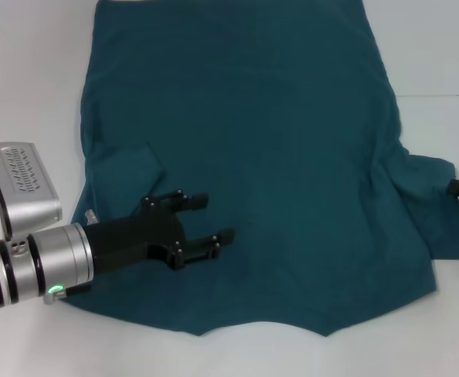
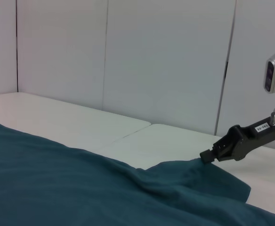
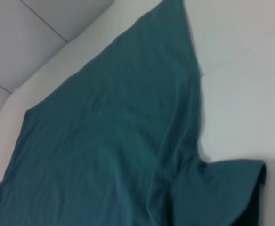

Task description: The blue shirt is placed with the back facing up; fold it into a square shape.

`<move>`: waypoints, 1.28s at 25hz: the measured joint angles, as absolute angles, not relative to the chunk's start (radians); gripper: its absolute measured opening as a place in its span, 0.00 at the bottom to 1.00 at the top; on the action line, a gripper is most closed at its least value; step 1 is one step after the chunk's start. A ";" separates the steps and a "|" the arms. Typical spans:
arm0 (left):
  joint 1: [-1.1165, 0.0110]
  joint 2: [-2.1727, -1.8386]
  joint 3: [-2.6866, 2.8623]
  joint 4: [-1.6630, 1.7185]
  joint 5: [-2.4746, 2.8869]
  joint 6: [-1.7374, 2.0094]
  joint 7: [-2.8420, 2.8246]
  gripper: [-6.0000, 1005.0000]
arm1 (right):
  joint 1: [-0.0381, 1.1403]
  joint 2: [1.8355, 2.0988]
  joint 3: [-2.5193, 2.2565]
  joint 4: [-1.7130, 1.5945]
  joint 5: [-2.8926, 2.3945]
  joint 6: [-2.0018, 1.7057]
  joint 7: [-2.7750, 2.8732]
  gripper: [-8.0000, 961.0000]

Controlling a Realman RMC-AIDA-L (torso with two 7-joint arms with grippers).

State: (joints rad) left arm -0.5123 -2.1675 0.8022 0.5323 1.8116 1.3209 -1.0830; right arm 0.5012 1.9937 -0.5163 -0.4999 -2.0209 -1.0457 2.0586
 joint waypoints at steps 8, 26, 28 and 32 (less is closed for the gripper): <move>-0.512 -2.166 0.802 0.532 1.812 1.321 -1.089 0.73 | 0.485 1.991 -0.489 -0.502 -1.962 -1.041 2.003 0.02; -0.512 -2.168 0.798 0.526 1.811 1.327 -1.106 0.73 | 0.544 1.917 -0.528 -0.515 -1.976 -1.024 1.957 0.01; -0.512 -2.168 0.798 0.526 1.811 1.326 -1.107 0.73 | 0.553 1.915 -0.529 -0.516 -1.978 -1.023 1.951 0.01; -0.512 -2.168 0.798 0.526 1.808 1.324 -1.108 0.73 | 0.574 1.908 -0.530 -0.518 -1.983 -1.020 1.940 0.01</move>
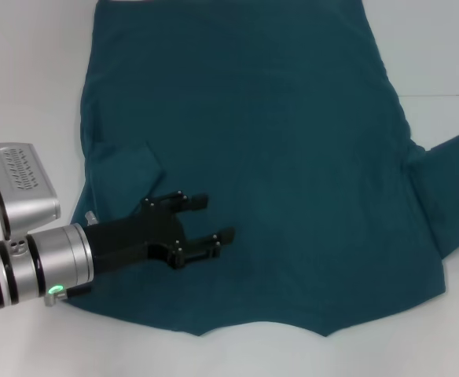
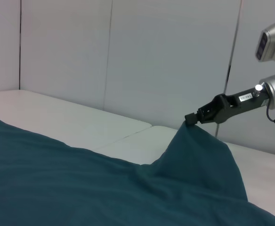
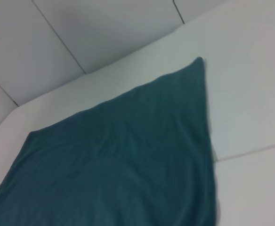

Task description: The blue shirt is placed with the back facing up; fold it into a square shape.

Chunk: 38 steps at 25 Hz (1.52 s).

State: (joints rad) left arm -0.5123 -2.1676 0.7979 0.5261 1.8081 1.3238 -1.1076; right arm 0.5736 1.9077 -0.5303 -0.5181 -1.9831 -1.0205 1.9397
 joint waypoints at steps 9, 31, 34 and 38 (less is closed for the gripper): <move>-0.514 -2.168 0.796 0.528 1.804 1.322 -1.121 0.73 | 0.612 1.883 -0.532 -0.533 -1.985 -1.020 1.943 0.01; -0.521 -2.168 0.793 0.526 1.802 1.308 -1.137 0.73 | 0.753 1.957 -0.747 -0.539 -1.985 -1.129 1.993 0.02; -0.522 -2.168 0.796 0.526 1.802 1.295 -1.137 0.73 | 0.793 1.984 -0.825 -0.541 -1.986 -1.127 2.000 0.02; -0.523 -2.168 0.799 0.525 1.803 1.282 -1.137 0.73 | 0.812 2.003 -0.886 -0.552 -1.987 -1.119 2.002 0.02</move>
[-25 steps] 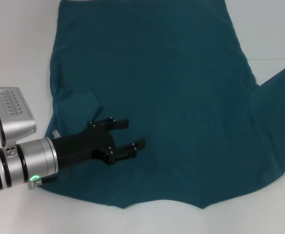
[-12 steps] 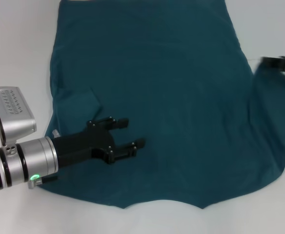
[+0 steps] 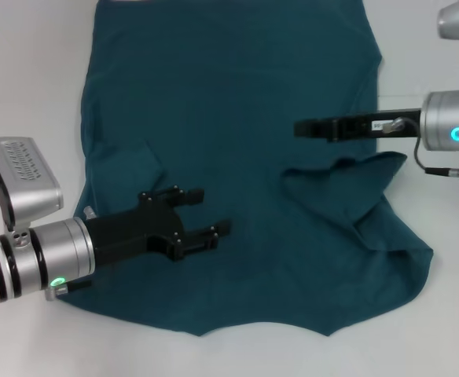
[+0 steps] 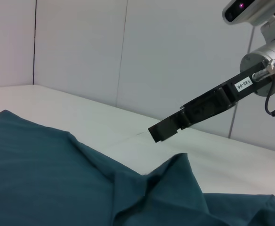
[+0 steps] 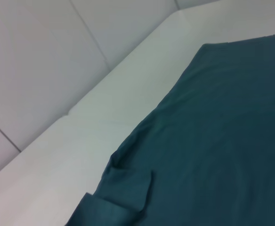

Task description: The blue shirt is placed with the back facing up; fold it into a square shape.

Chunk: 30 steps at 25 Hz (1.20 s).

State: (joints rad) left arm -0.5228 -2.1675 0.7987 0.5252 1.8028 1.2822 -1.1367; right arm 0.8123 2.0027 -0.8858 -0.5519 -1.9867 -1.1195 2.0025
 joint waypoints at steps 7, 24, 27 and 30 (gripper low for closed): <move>-0.523 -2.168 0.799 0.524 1.804 1.275 -1.137 0.73 | 0.789 1.995 -0.901 -0.567 -2.018 -1.100 2.074 0.26; -0.528 -2.169 0.801 0.515 1.808 1.275 -1.132 0.73 | 0.658 1.958 -0.891 -0.666 -2.079 -1.085 2.257 0.77; -0.529 -2.169 0.801 0.515 1.809 1.277 -1.134 0.73 | 0.659 1.961 -0.891 -0.664 -2.079 -1.099 2.257 0.78; -0.529 -2.169 0.801 0.515 1.810 1.277 -1.134 0.73 | 0.664 1.964 -0.897 -0.663 -2.079 -1.115 2.257 0.78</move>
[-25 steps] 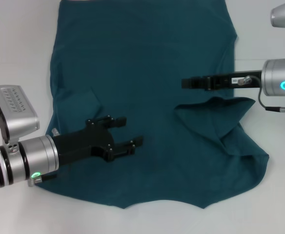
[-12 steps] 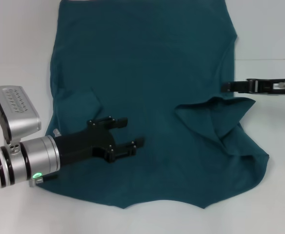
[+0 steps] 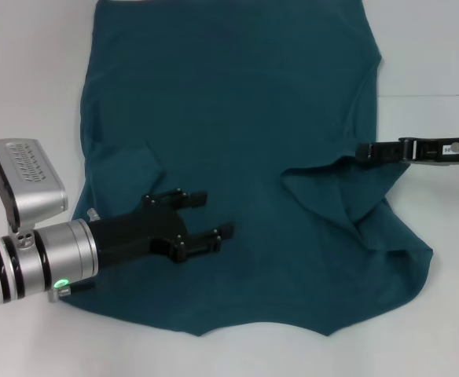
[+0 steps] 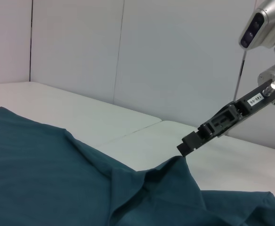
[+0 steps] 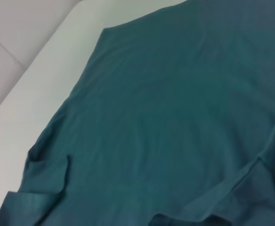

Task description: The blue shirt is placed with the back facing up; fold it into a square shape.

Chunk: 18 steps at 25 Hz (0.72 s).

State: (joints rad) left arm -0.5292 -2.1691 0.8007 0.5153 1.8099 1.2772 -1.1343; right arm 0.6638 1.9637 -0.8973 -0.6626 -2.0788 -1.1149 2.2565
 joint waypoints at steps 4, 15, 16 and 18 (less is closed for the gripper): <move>-0.530 -2.169 0.802 0.514 1.810 1.277 -1.134 0.73 | 0.673 1.969 -0.902 -0.658 -2.095 -1.130 2.263 0.77; -0.533 -2.169 0.802 0.514 1.810 1.283 -1.129 0.73 | 0.749 1.984 -0.905 -0.643 -2.251 -1.146 2.404 0.77; -0.534 -2.169 0.802 0.514 1.810 1.283 -1.128 0.73 | 0.759 1.984 -0.905 -0.644 -2.275 -1.149 2.427 0.77; -0.534 -2.169 0.802 0.514 1.810 1.284 -1.128 0.73 | 0.778 1.985 -0.905 -0.645 -2.312 -1.160 2.460 0.77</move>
State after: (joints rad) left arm -0.5337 -2.1690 0.8024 0.5138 1.8101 1.2836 -1.1278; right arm 0.7785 1.9846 -0.9054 -0.6451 -2.3122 -1.1605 2.4595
